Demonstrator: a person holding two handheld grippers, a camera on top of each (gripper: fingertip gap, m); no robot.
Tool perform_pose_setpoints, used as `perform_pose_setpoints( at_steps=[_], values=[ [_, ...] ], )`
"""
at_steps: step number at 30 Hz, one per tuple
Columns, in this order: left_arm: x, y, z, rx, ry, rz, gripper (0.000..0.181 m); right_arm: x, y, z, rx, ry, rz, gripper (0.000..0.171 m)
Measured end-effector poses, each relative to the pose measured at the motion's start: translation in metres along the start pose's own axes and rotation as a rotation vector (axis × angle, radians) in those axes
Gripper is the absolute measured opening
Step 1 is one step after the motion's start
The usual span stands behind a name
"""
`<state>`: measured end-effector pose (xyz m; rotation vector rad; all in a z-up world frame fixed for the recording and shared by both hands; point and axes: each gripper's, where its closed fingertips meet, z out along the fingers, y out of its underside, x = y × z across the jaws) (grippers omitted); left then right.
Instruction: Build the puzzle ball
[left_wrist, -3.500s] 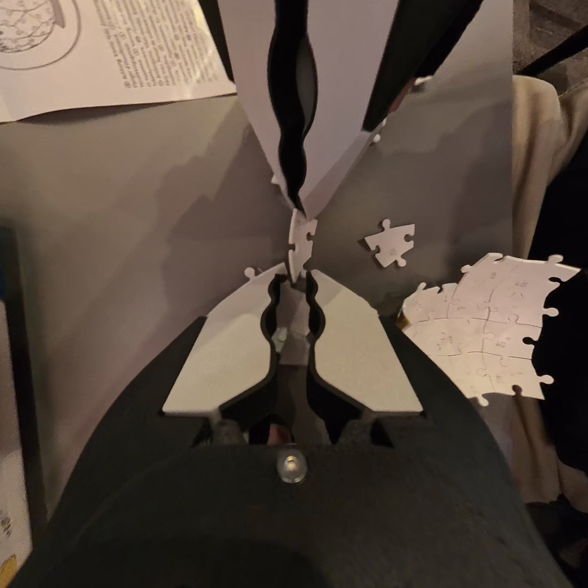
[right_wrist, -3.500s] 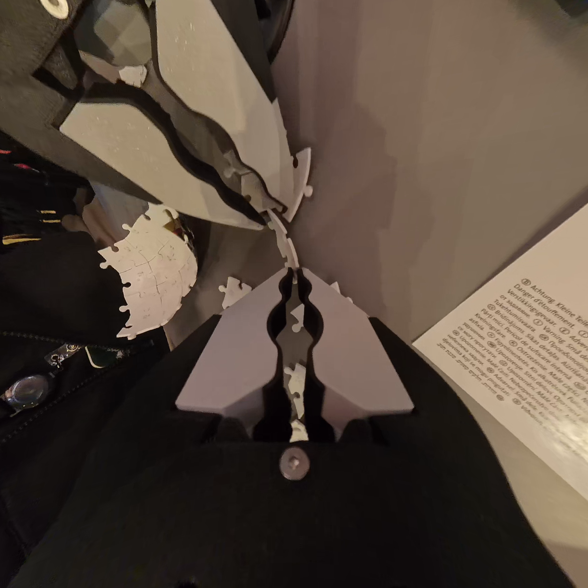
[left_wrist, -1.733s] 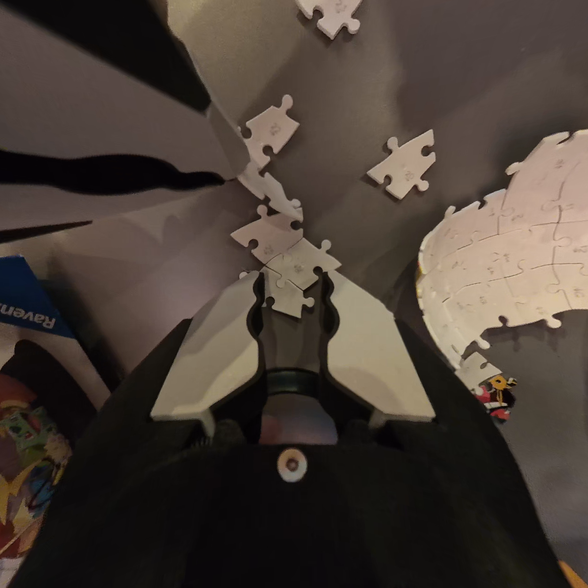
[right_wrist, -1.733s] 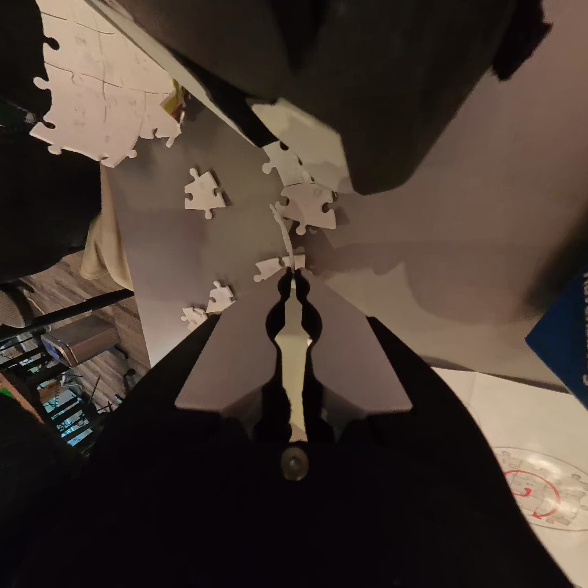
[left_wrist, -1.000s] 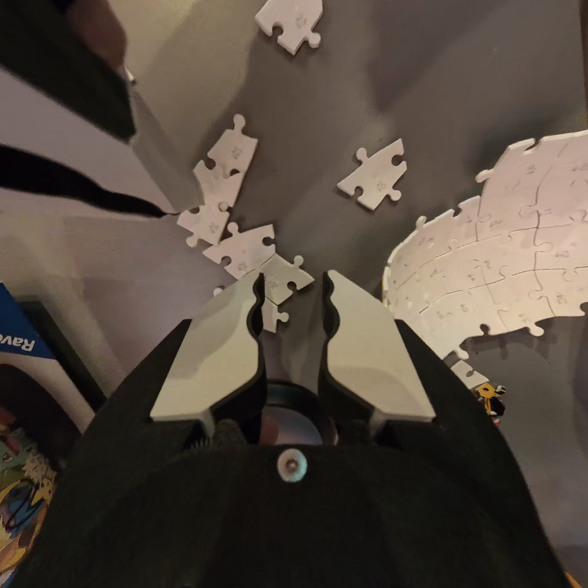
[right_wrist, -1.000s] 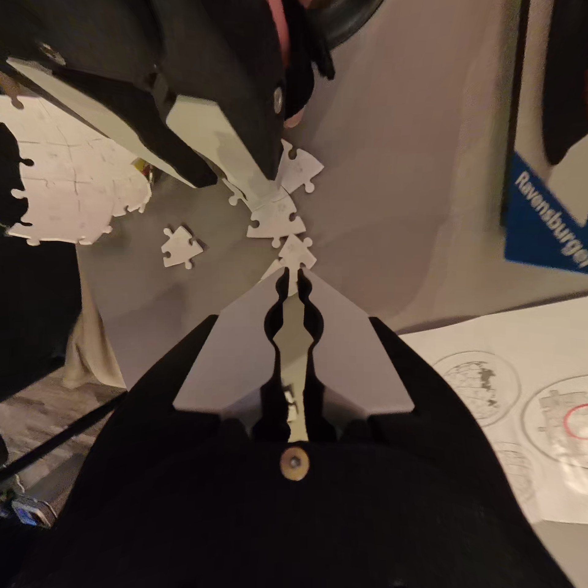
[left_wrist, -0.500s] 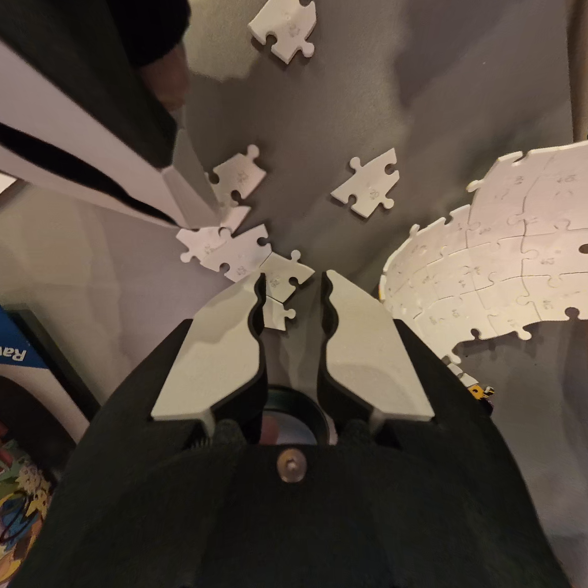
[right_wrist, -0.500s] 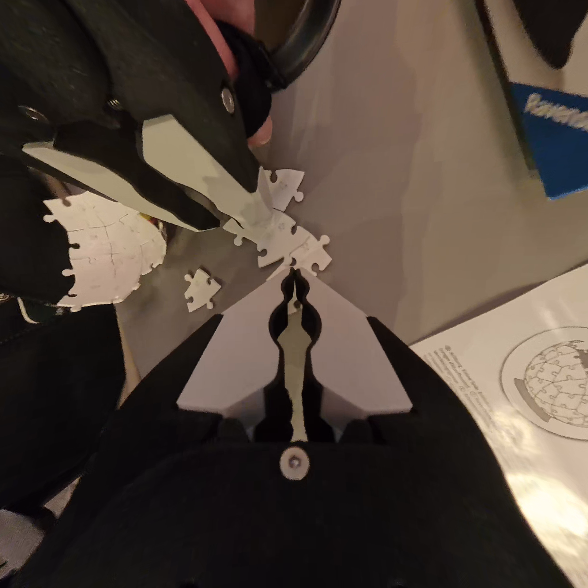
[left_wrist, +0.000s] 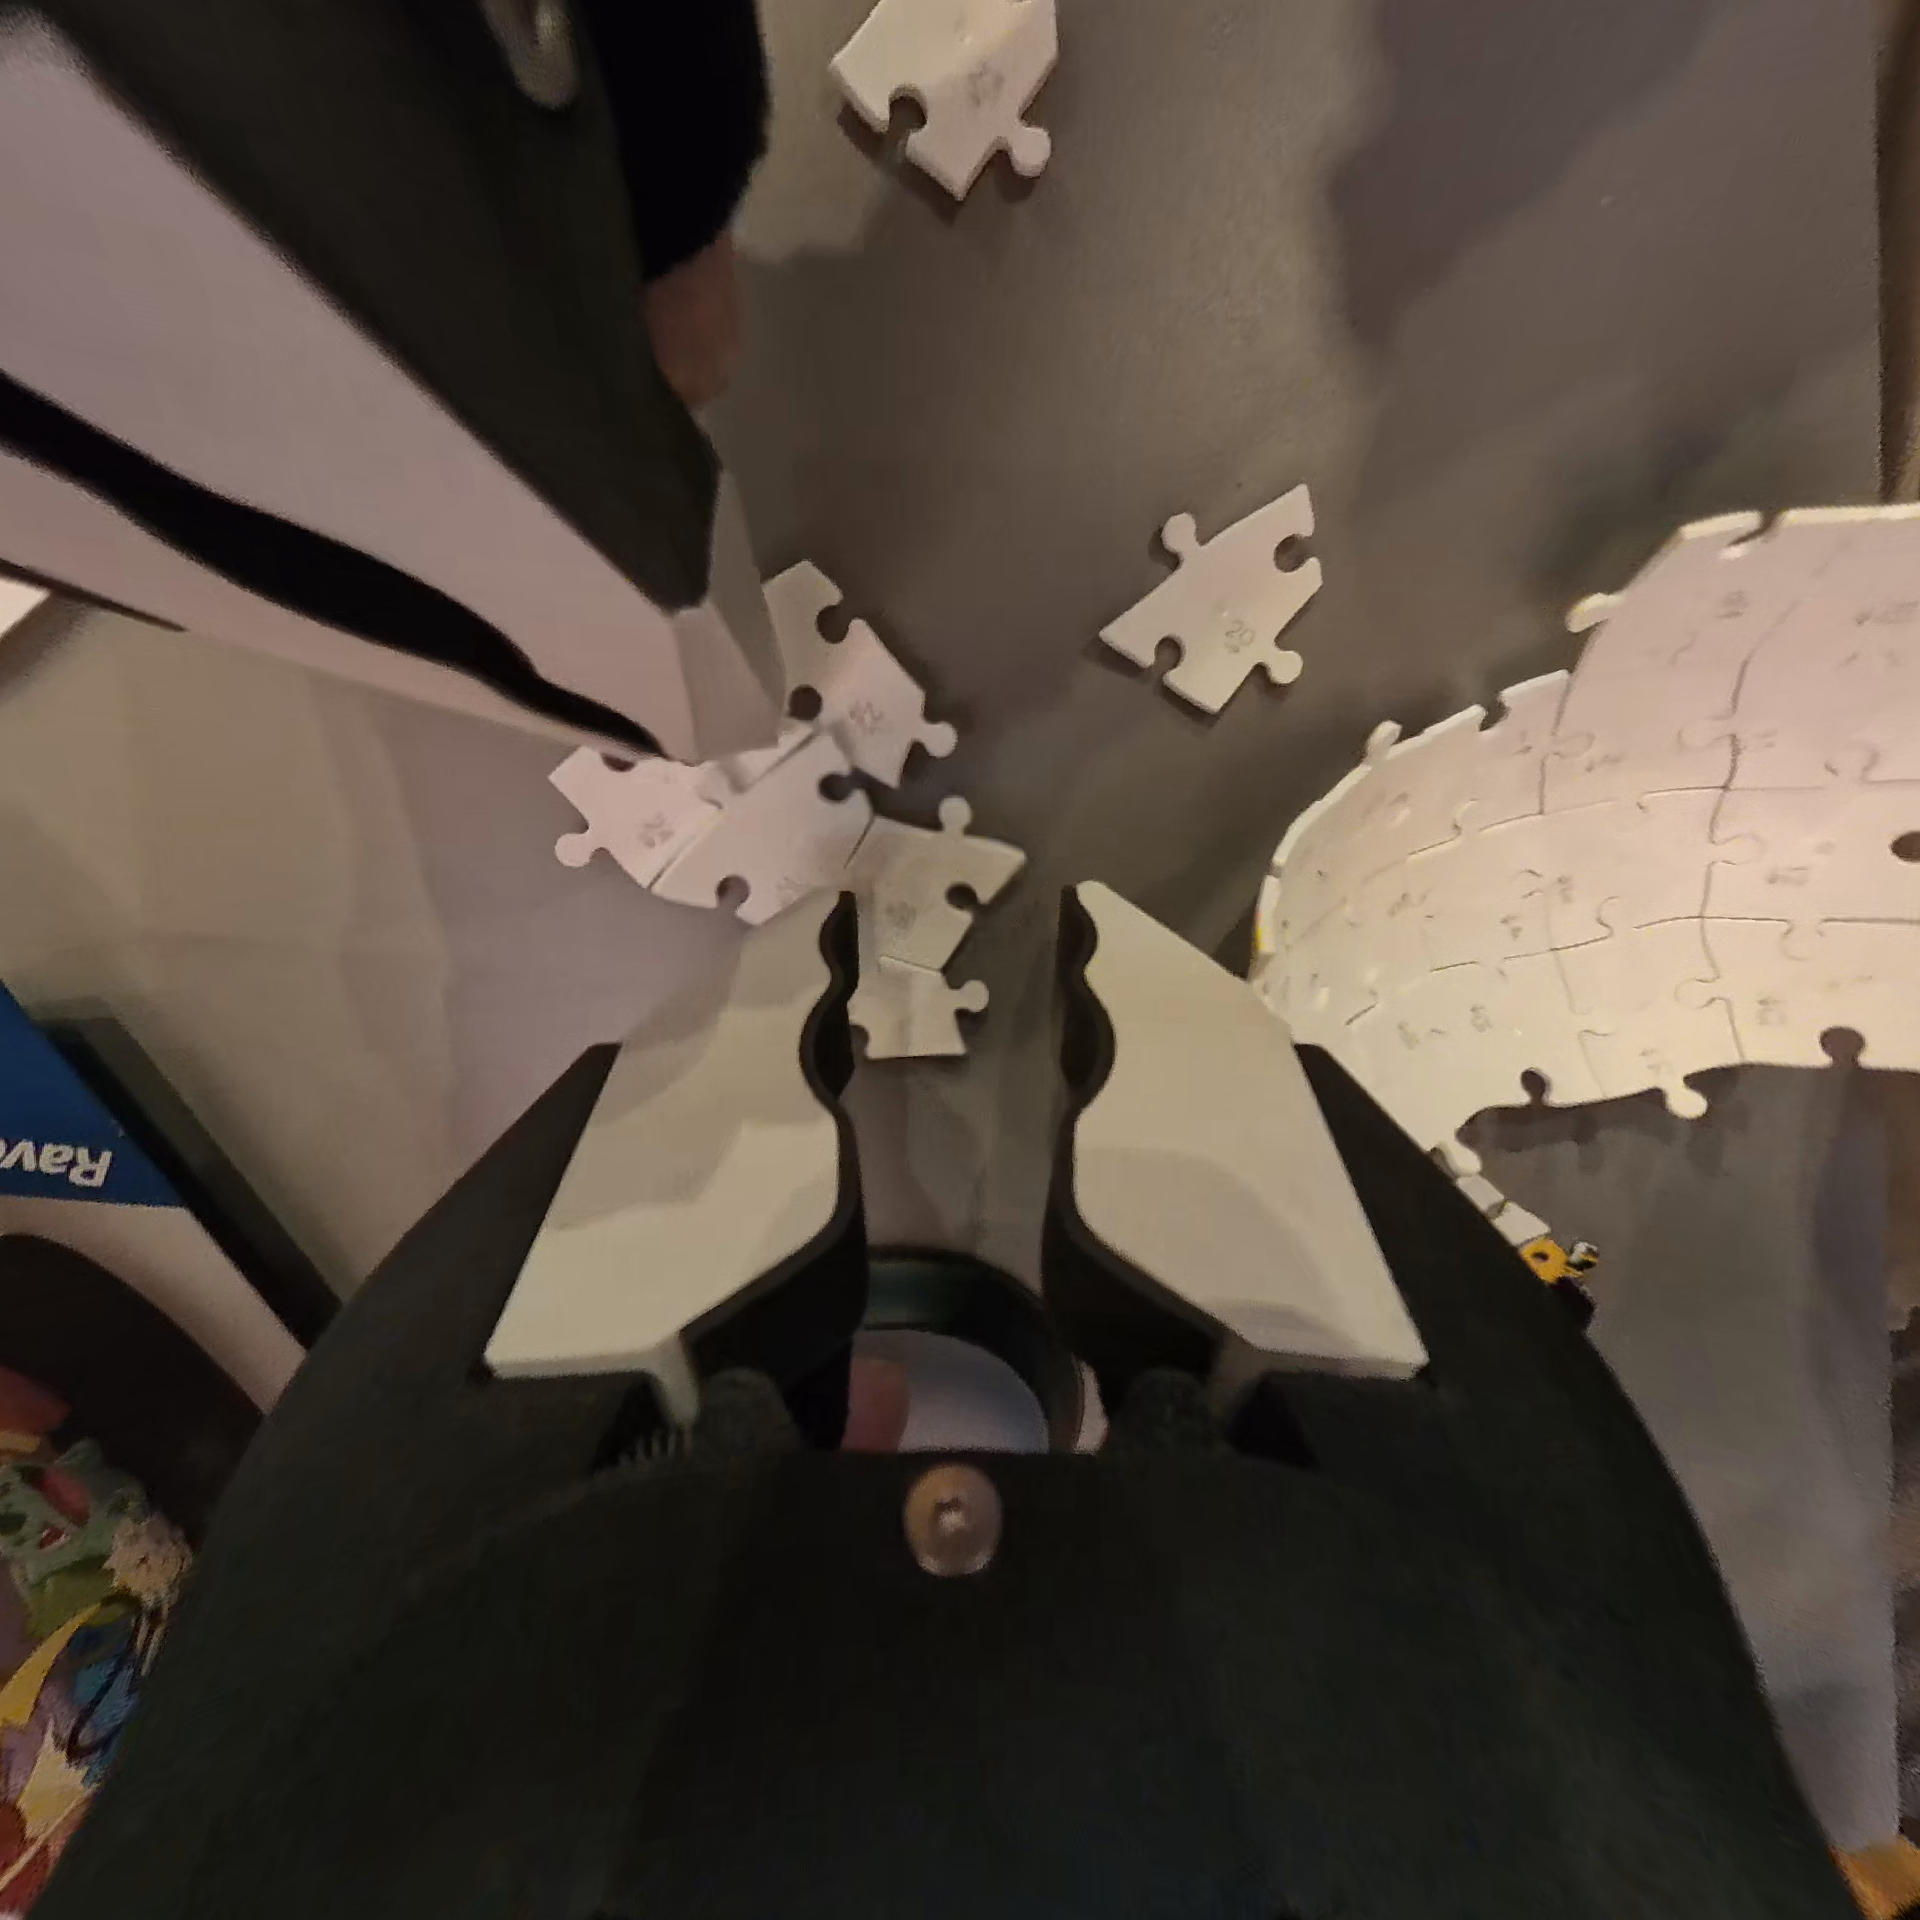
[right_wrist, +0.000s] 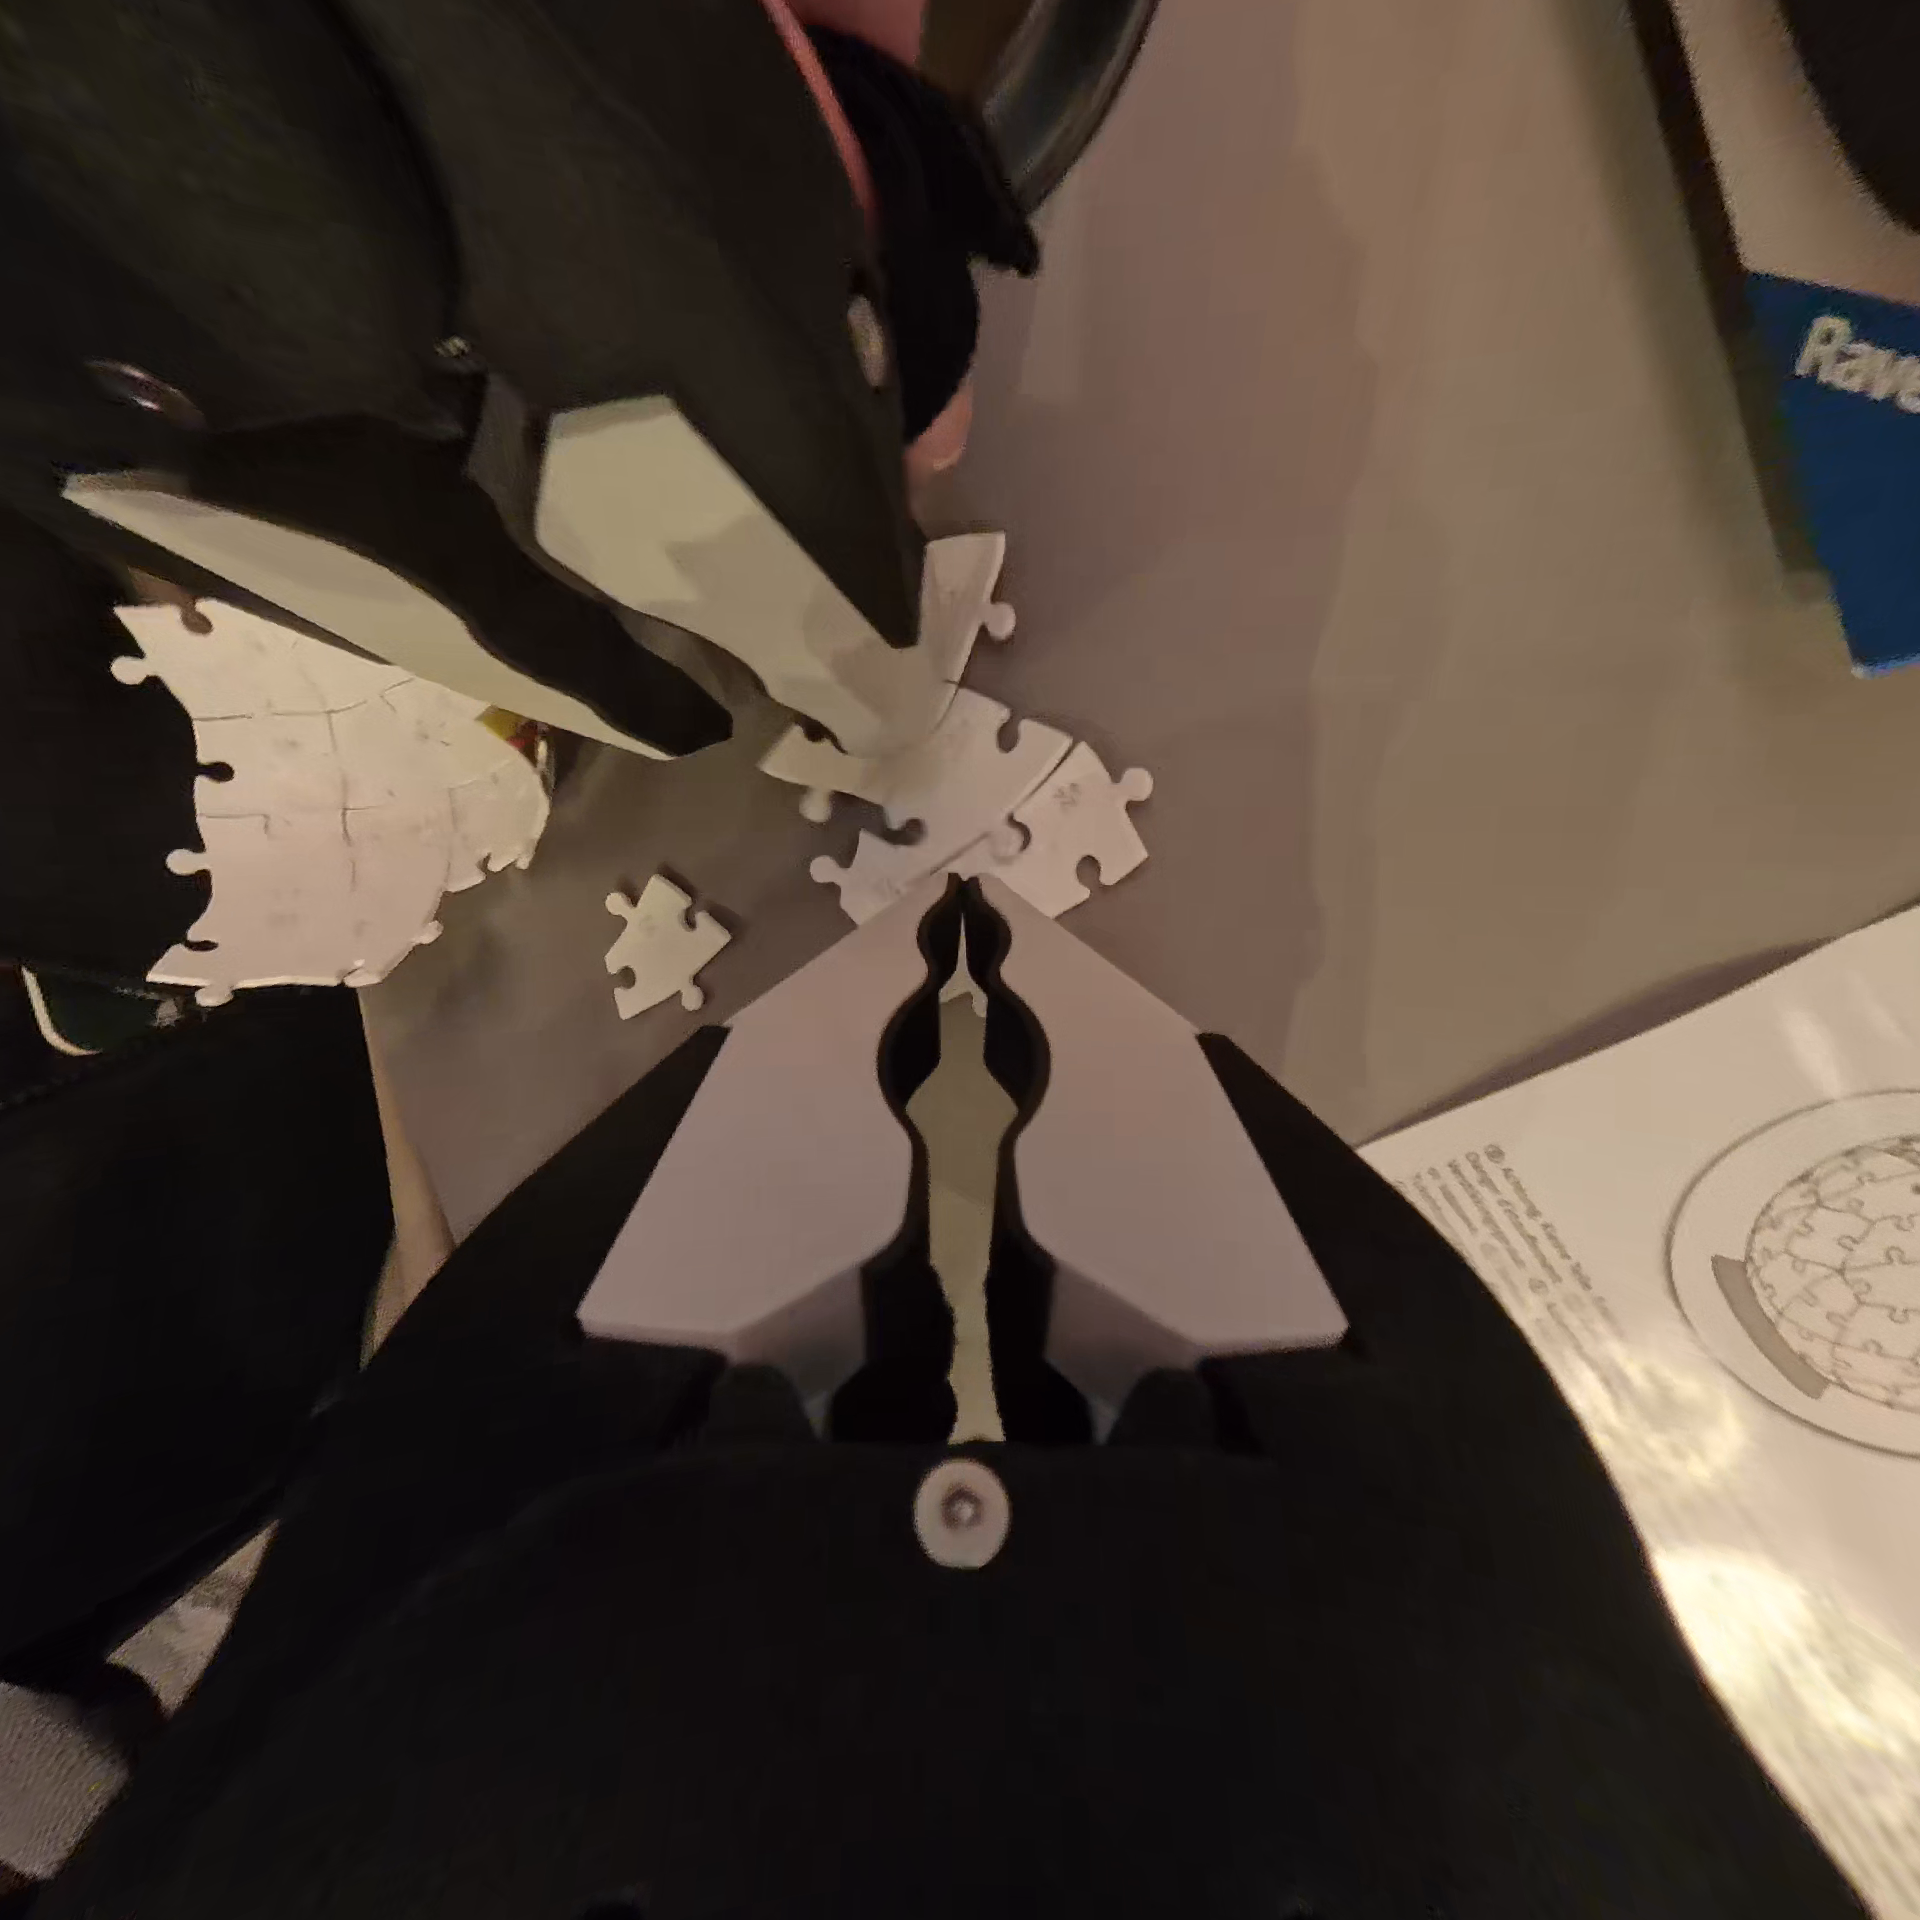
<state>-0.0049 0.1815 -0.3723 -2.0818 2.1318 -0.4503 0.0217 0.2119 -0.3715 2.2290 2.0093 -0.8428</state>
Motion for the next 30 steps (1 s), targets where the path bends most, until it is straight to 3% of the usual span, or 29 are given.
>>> perform_pose_setpoints(
  at_steps=[30],
  values=[
    [-0.002, -0.001, 0.000, -0.079, 0.064, 0.057, 0.032, 0.006, -0.008, -0.008, 0.054, -0.009, -0.028, 0.000]
  ],
)
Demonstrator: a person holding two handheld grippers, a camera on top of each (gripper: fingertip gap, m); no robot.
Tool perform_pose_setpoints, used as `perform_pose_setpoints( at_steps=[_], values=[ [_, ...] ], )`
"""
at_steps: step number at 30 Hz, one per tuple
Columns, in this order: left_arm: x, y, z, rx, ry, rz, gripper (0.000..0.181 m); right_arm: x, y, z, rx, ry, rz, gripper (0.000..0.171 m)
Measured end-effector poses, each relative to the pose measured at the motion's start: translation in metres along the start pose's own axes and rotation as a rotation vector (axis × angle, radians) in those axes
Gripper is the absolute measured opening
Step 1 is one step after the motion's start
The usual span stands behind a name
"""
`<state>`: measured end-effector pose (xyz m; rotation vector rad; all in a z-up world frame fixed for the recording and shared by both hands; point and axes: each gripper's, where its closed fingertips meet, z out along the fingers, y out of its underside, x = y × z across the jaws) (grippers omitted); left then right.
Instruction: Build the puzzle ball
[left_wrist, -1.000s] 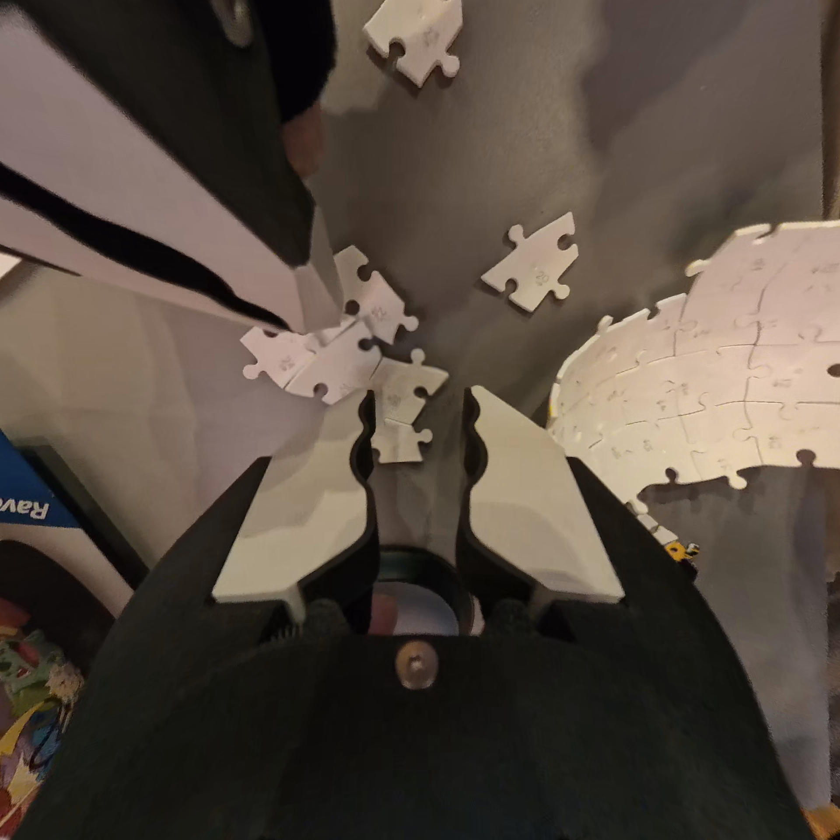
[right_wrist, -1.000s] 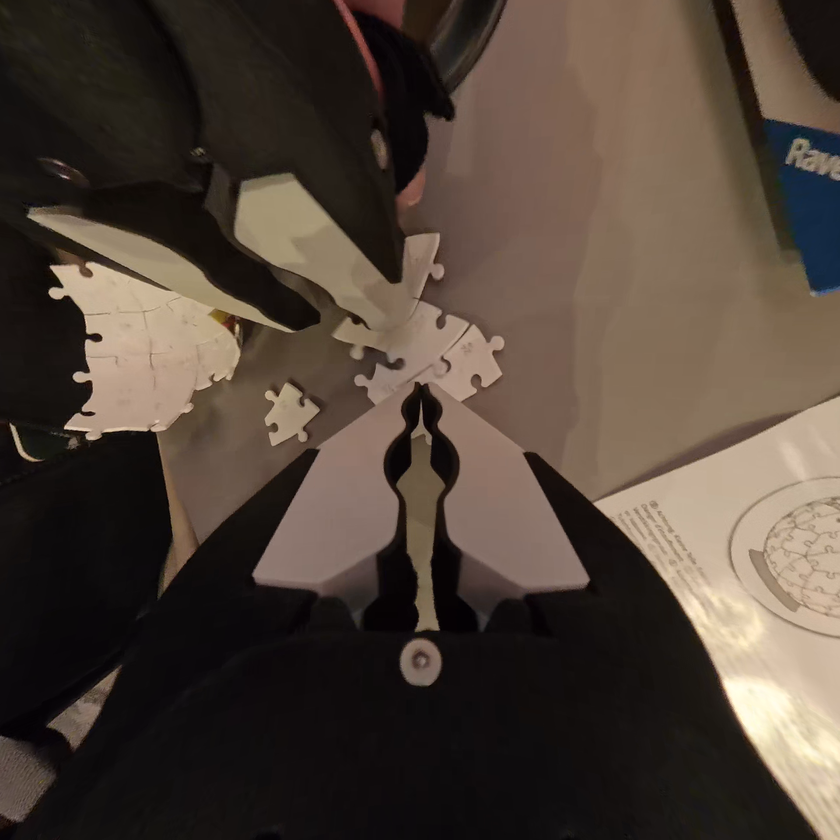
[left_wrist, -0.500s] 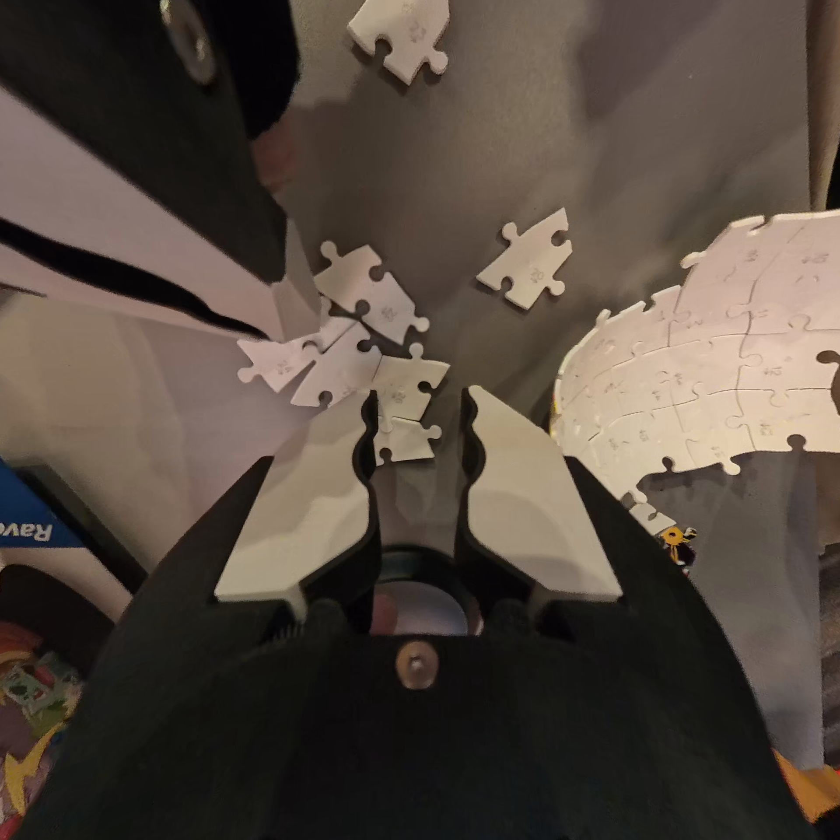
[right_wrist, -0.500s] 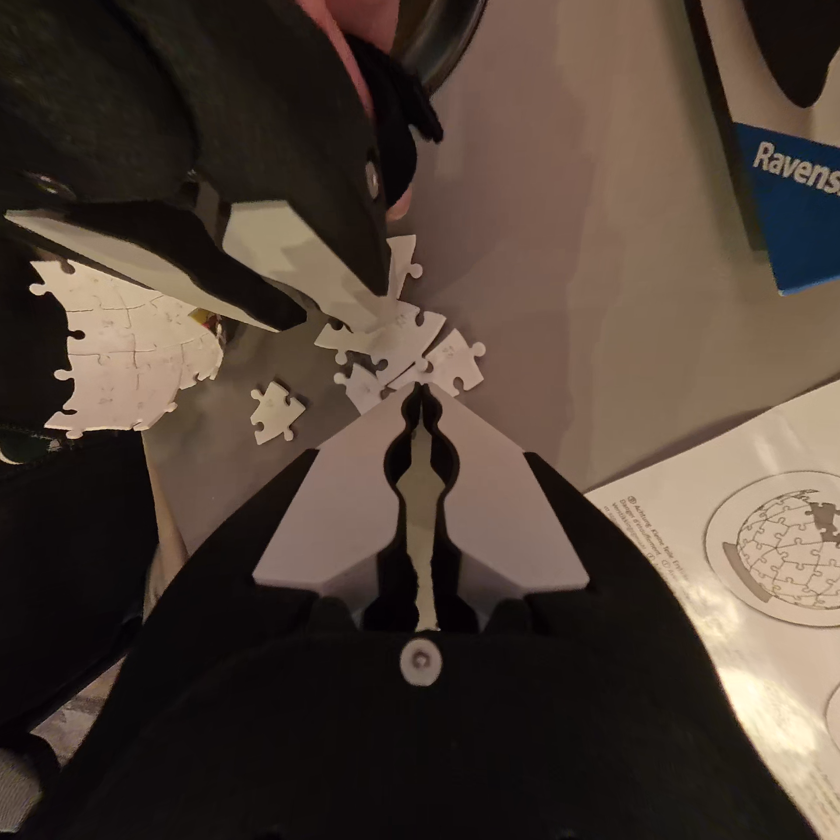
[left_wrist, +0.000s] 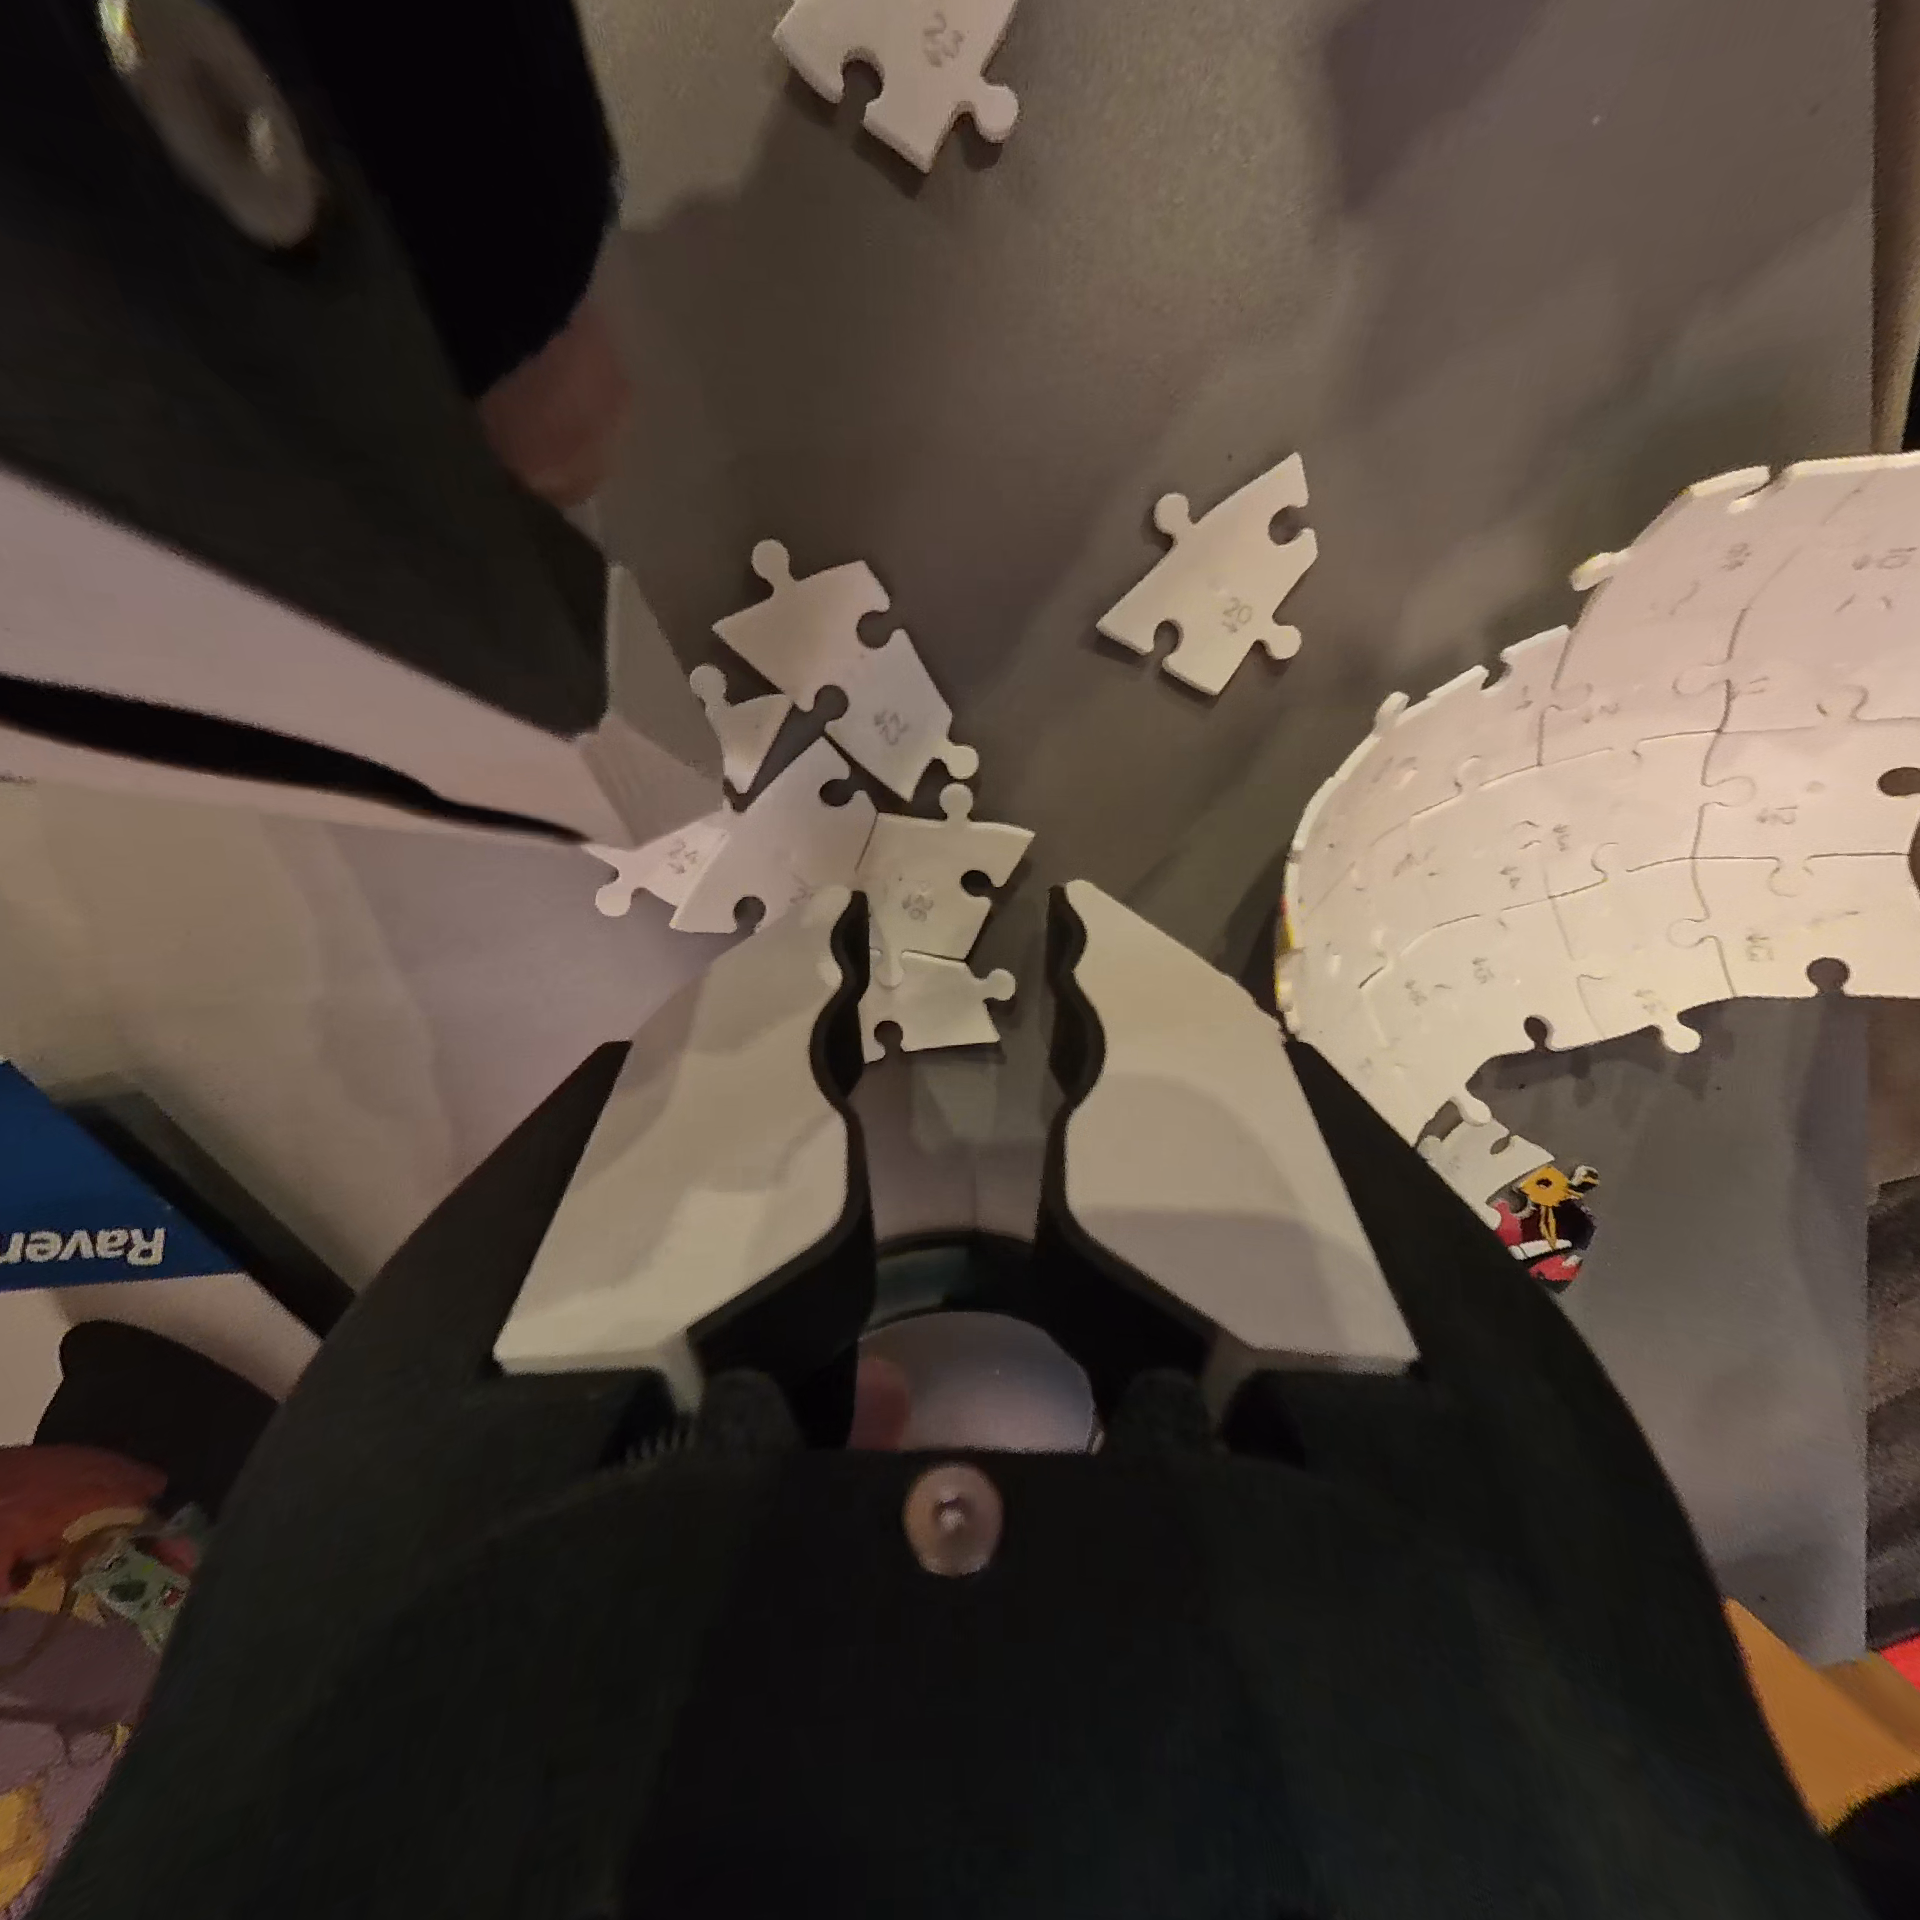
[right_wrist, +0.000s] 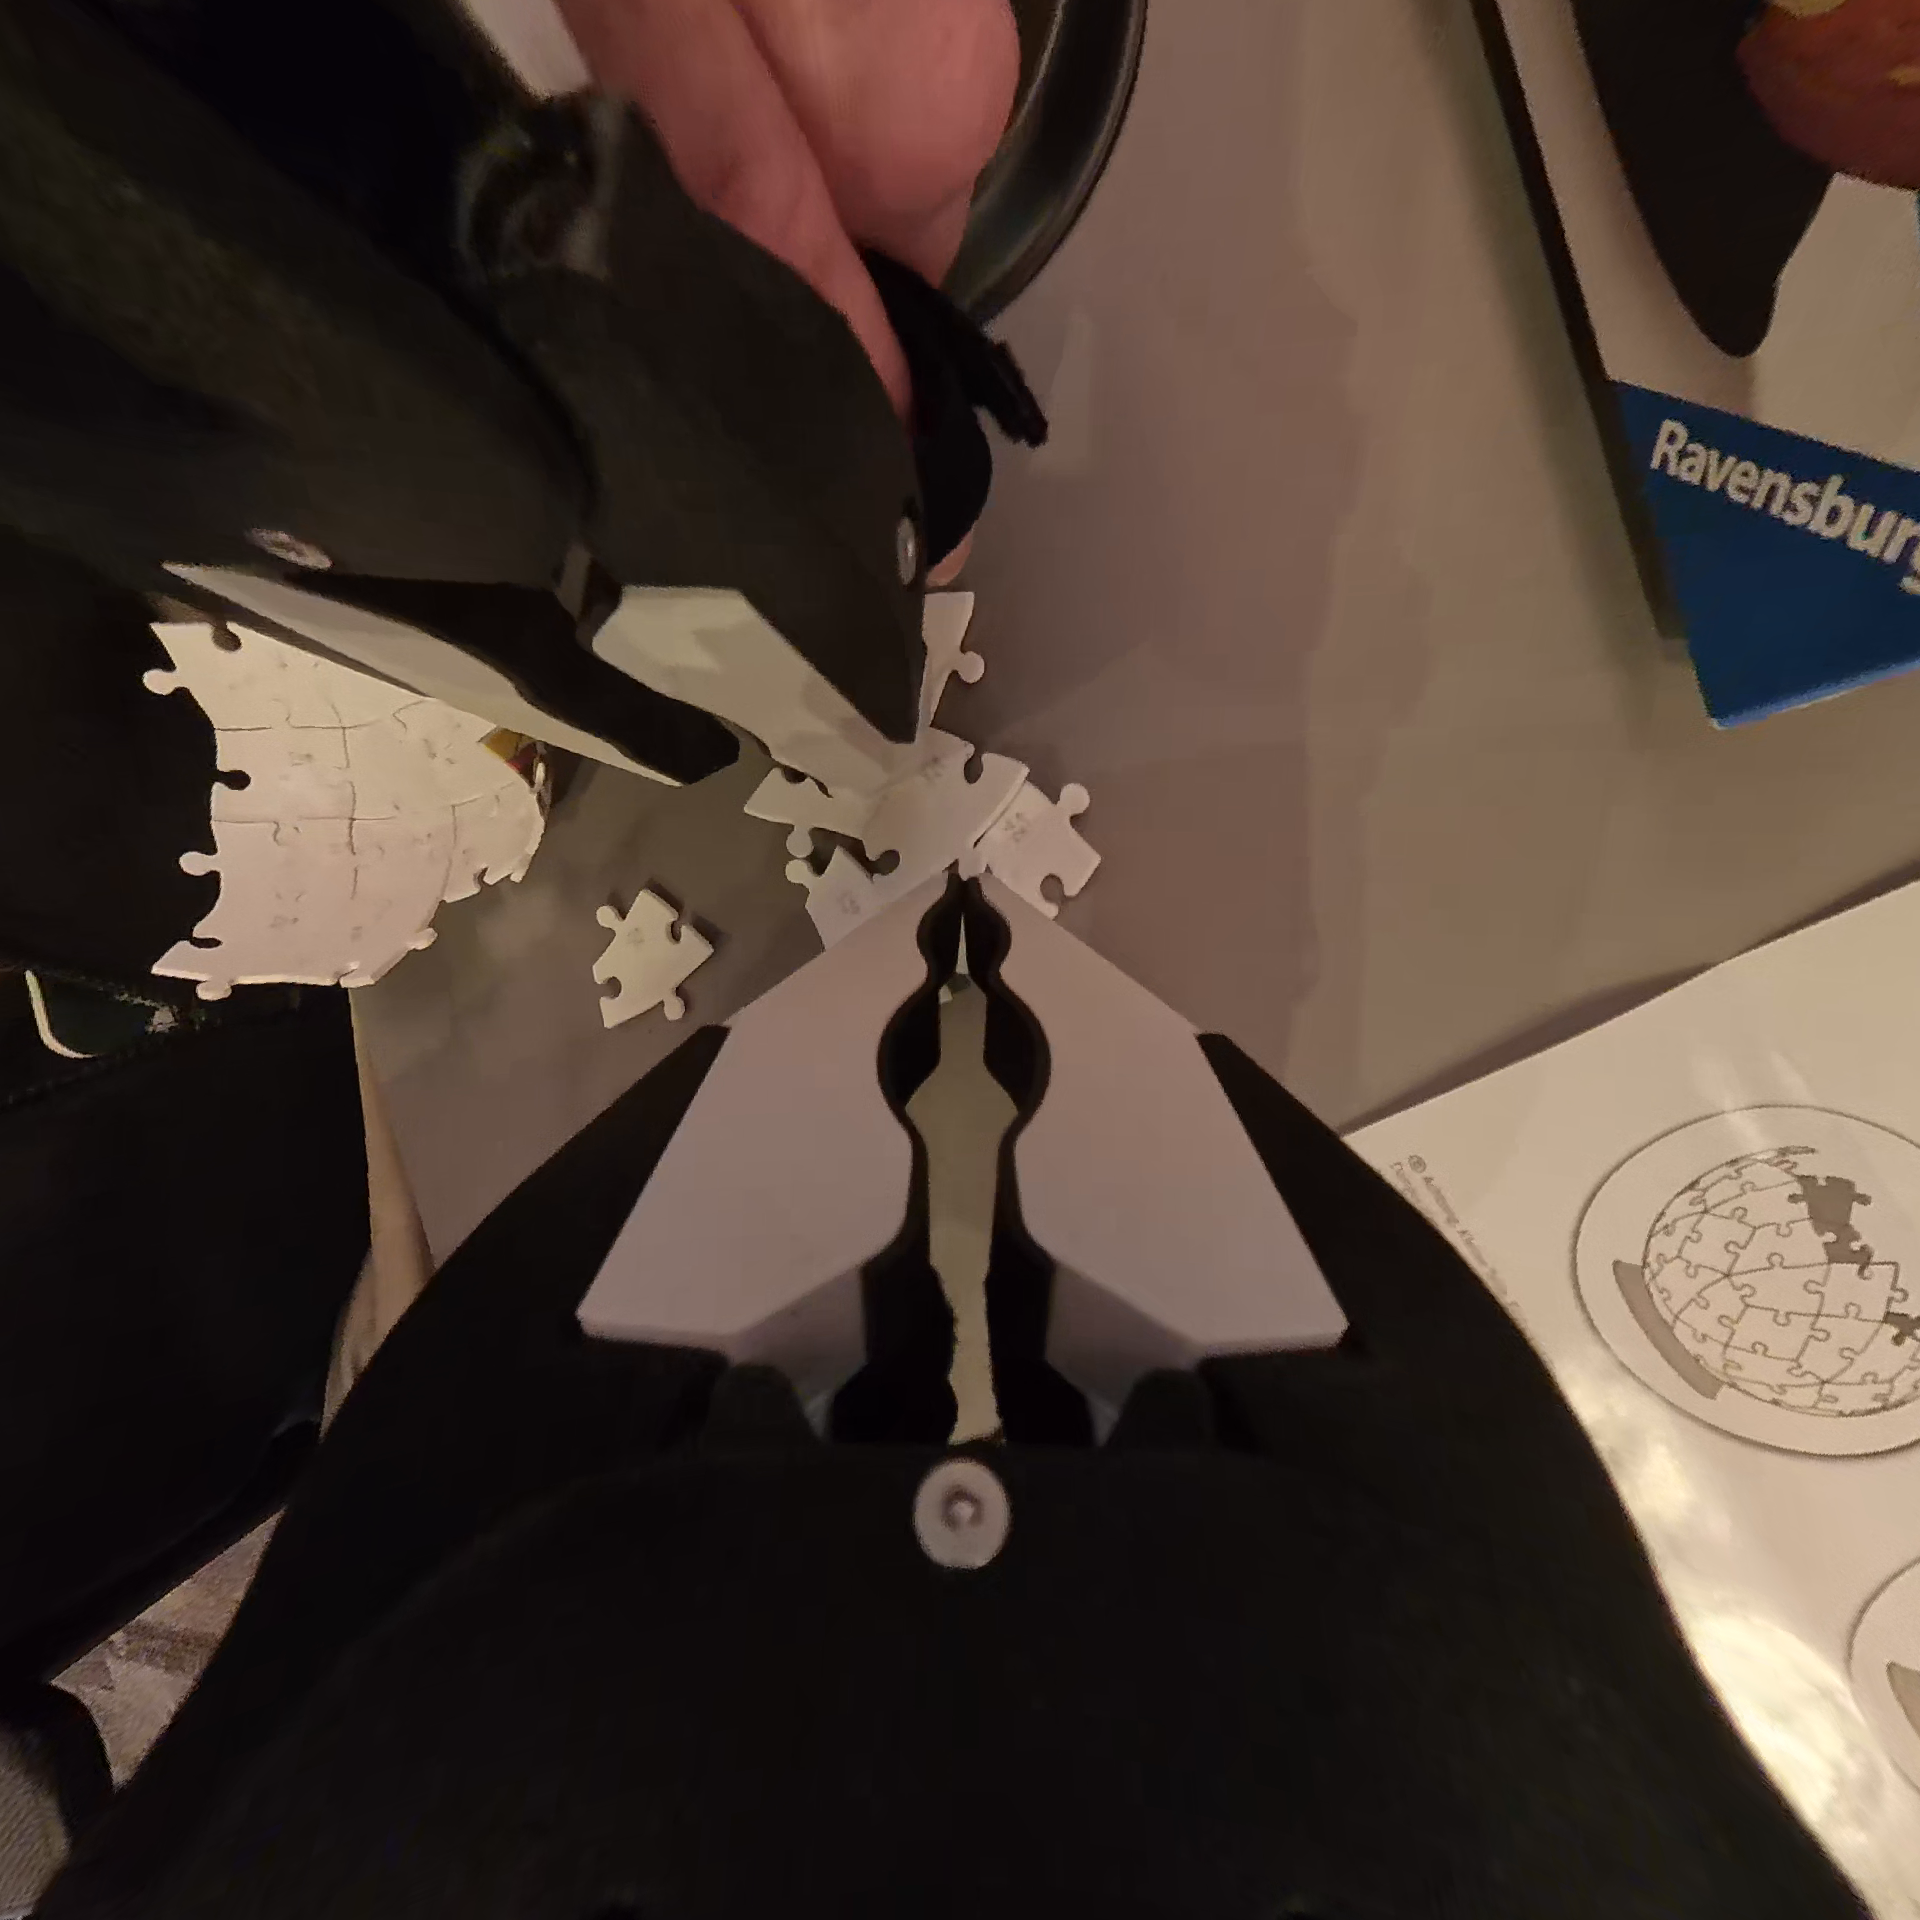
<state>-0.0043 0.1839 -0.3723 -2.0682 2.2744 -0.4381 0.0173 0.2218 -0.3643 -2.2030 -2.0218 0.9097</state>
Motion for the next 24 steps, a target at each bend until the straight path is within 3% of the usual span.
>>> perform_pose_setpoints(
  at_steps=[24],
  values=[
    [0.002, -0.002, 0.001, -0.054, 0.036, 0.063, 0.031, 0.007, -0.004, 0.006, 0.009, 0.019, 0.034, 0.000]
  ],
)
